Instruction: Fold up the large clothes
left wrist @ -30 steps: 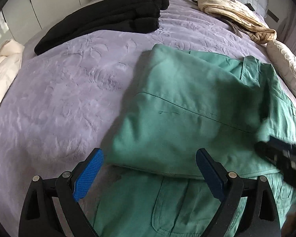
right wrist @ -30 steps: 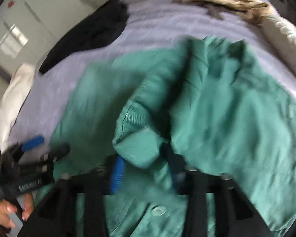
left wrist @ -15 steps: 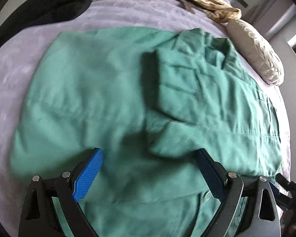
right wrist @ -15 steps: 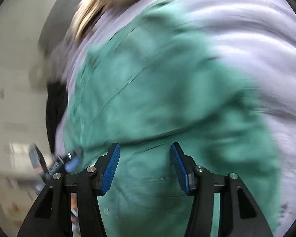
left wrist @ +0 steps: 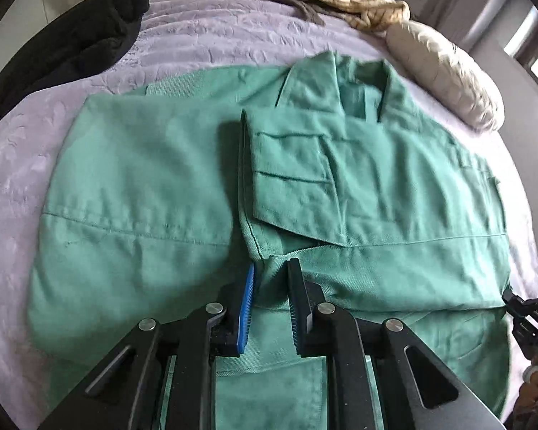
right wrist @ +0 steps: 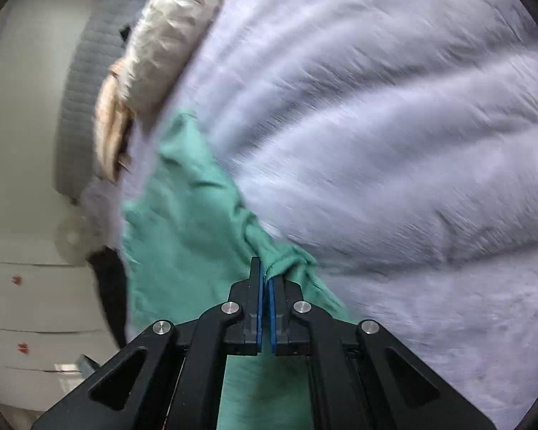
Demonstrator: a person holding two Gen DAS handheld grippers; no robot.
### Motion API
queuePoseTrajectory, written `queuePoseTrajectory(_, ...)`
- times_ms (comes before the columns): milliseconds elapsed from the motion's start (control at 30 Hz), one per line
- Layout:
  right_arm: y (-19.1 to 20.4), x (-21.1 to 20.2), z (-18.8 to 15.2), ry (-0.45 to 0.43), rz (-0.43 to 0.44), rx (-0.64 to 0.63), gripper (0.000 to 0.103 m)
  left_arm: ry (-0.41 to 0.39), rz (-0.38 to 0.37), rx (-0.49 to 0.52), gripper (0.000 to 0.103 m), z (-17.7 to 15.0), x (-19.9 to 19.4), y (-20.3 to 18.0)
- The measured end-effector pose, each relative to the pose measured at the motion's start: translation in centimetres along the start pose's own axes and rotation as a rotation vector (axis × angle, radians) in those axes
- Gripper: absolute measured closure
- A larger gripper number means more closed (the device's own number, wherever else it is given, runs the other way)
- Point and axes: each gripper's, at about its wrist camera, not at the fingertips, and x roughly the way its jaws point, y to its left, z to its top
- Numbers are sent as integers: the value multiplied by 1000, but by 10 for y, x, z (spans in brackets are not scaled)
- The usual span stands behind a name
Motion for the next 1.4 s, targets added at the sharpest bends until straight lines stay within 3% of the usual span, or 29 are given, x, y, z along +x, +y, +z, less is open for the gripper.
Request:
queuePoseTrajectory(167,-8,4,-5,14,-31,-31,100,-9,24,45,83,-6,-7,0)
queuePoseTrajectory(267,-1,0,-1,27,-59,-75,100,-12,89,73,83,-11,-17,5)
queuePoseTrajectory(367,3,-8,1,33,-78,-100,99,-11,109,60,83,-13,-28,18)
queuePoseTrajectory(567,27,-54,4,-80,-135,-256,98,-61,86,31,83,4,-44,22)
queuePoseTrajectory(767,86,-14,38,-20,-108,-431,98,-80,51,37,83,22,-26,-9)
queuePoseTrajectory(867,105,6,50,-17,-97,-470,98,-65,101,77,83,19,-5,-21)
queuePoseTrajectory(933,109,28,61,-2,-152,-504,98,-27,134,85,83,15,10,-21)
queuePoseTrajectory(1000,103,48,67,23,-218,-508,99,-43,128,81,83,11,14,-16)
queuePoseTrajectory(1067,88,62,74,41,-272,-502,103,-47,149,87,69,10,12,-14)
queuePoseTrajectory(1100,80,63,77,39,-262,-494,103,-48,169,88,54,10,10,-11)
queuePoseTrajectory(1133,74,59,80,31,-240,-476,103,-50,183,84,49,10,8,-7)
queuePoseTrajectory(1233,67,45,81,17,-222,-440,101,-43,174,64,49,9,0,4)
queuePoseTrajectory(1267,67,41,80,17,-228,-442,96,-37,191,57,49,9,-5,8)
queuePoseTrajectory(1333,70,28,77,1,-282,-468,94,-23,213,50,49,6,-11,12)
queuePoseTrajectory(1400,68,15,72,5,-260,-466,94,-6,224,45,49,2,-17,16)
